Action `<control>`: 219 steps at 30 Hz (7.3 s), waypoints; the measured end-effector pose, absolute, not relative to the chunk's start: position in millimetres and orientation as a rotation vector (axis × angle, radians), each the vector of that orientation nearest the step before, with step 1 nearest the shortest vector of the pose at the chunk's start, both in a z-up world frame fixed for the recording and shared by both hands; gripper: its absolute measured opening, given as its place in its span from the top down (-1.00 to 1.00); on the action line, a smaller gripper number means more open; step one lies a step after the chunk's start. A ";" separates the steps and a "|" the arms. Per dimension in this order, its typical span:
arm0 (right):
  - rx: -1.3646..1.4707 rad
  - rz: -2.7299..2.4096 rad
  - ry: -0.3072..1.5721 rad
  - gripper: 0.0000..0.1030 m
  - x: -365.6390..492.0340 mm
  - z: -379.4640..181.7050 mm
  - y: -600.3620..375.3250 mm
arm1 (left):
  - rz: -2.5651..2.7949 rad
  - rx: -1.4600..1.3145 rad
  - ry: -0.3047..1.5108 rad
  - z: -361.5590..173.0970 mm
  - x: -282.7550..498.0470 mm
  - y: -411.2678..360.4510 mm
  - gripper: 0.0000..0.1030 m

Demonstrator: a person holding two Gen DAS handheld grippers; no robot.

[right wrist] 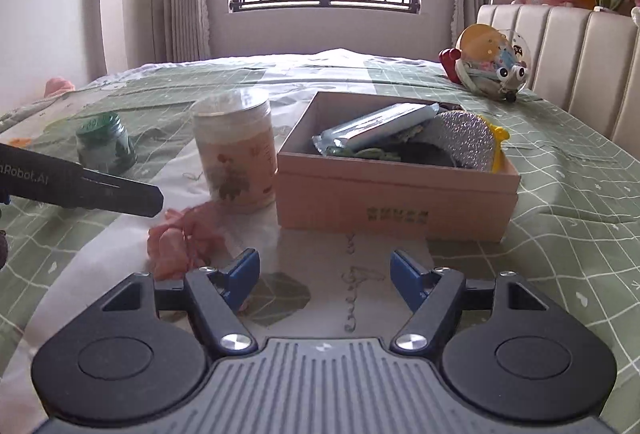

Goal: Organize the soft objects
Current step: 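Grasp the pink scrunchie with the left tool, then lift the scrunchie with the left tool while the right tool grasps the clear hair clip, then carry the scrunchie and clear clip into the pink box with both tools and release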

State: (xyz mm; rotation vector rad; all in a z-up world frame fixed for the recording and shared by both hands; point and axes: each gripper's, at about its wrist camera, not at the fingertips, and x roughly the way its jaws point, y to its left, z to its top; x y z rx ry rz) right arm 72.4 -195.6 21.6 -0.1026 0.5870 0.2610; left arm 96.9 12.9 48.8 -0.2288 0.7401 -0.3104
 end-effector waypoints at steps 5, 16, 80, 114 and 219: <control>-0.140 0.268 0.601 -0.41 61.6 8.0 -186.4 | -0.248 -0.212 0.768 33.8 102.8 2.6 -0.40; -0.082 0.281 0.652 -0.43 68.2 2.3 -194.4 | -0.204 -0.118 0.840 17.7 118.7 -17.6 0.33; -0.147 0.370 0.693 -0.75 104.7 23.7 -124.5 | -0.053 -0.248 0.620 53.2 61.5 70.1 0.70; -0.125 0.342 0.698 0.55 88.5 36.9 -155.2 | -0.186 -0.227 0.637 49.4 59.6 30.5 0.70; -0.068 0.222 0.549 -0.21 240.4 37.7 -243.7 | -0.392 -0.175 1.018 69.6 348.5 -112.8 0.59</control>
